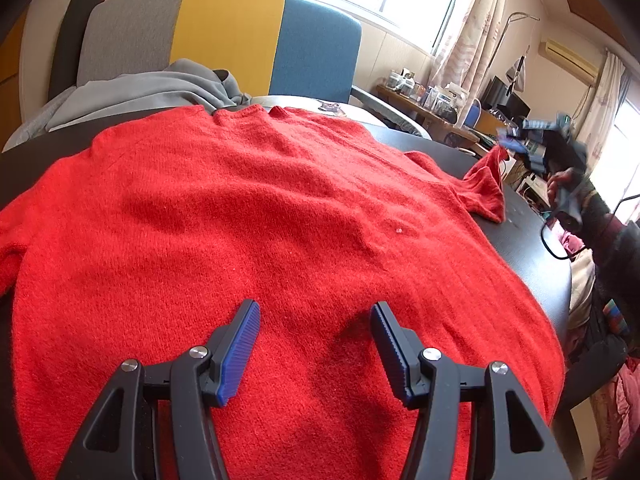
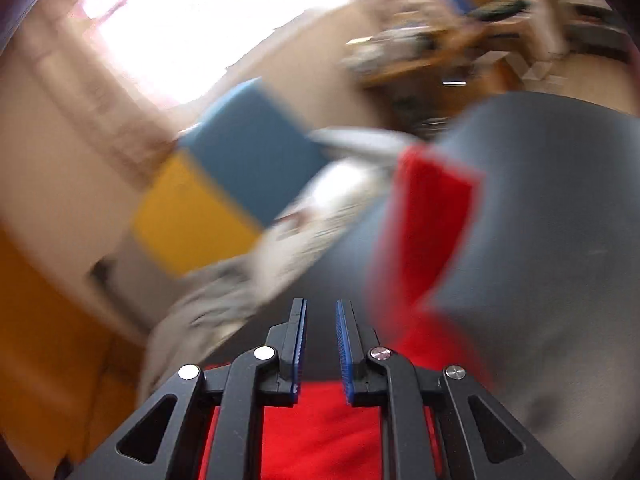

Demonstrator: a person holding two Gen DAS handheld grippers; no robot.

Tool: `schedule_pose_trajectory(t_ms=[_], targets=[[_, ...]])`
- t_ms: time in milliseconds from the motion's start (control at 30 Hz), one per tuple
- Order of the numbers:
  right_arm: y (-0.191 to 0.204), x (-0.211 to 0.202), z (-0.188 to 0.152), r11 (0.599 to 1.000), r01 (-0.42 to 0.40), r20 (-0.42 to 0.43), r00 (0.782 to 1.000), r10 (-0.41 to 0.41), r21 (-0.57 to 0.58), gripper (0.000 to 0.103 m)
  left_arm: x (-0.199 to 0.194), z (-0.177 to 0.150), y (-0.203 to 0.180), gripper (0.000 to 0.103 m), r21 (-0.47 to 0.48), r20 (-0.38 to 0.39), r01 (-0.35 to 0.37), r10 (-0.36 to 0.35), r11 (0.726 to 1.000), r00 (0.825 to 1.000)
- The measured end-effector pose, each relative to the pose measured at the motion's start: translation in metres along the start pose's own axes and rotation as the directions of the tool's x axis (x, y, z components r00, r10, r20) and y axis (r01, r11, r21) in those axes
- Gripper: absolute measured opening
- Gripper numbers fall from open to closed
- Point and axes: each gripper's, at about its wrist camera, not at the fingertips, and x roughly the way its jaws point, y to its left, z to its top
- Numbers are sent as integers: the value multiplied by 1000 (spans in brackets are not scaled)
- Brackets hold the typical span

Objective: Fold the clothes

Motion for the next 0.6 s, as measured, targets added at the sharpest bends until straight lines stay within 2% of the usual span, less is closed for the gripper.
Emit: schedule_pose_trajectory(t_ms=[100, 267, 333, 400, 433, 500, 533, 567, 600], targets=[[56, 3, -18, 986, -159, -32, 987, 157, -57, 16, -1, 0, 1, 58, -8, 2, 9, -9, 1000, 1000], [105, 29, -92, 971, -210, -159, 969, 191, -112, 17, -3, 0, 6, 58, -34, 8, 39, -39, 999, 999], [119, 38, -117, 968, -218, -204, 960, 190, -128, 26, -3, 0, 9, 58, -48, 12, 55, -54, 997, 998], [101, 40, -118, 983, -145, -212, 970, 118, -114, 52, -4, 0, 11, 58, -59, 16, 68, -68, 996, 998], [90, 37, -116, 989, -98, -202, 977, 74, -108, 56, -4, 0, 11, 58, -62, 17, 71, -71, 996, 997], [53, 16, -99, 995, 45, -111, 992, -55, -91, 67, -4, 0, 12, 58, -67, 19, 77, -76, 995, 997], [33, 6, -89, 990, 120, -67, 990, -125, -77, 80, -5, -1, 13, 58, -69, 20, 80, -79, 994, 997], [12, -2, -77, 977, 205, -25, 978, -207, -58, 97, -5, -1, 12, 58, -69, 20, 79, -78, 994, 997], [-9, -8, -65, 960, 279, 5, 960, -279, -37, 101, -5, -1, 12, 58, -68, 20, 79, -77, 995, 997]])
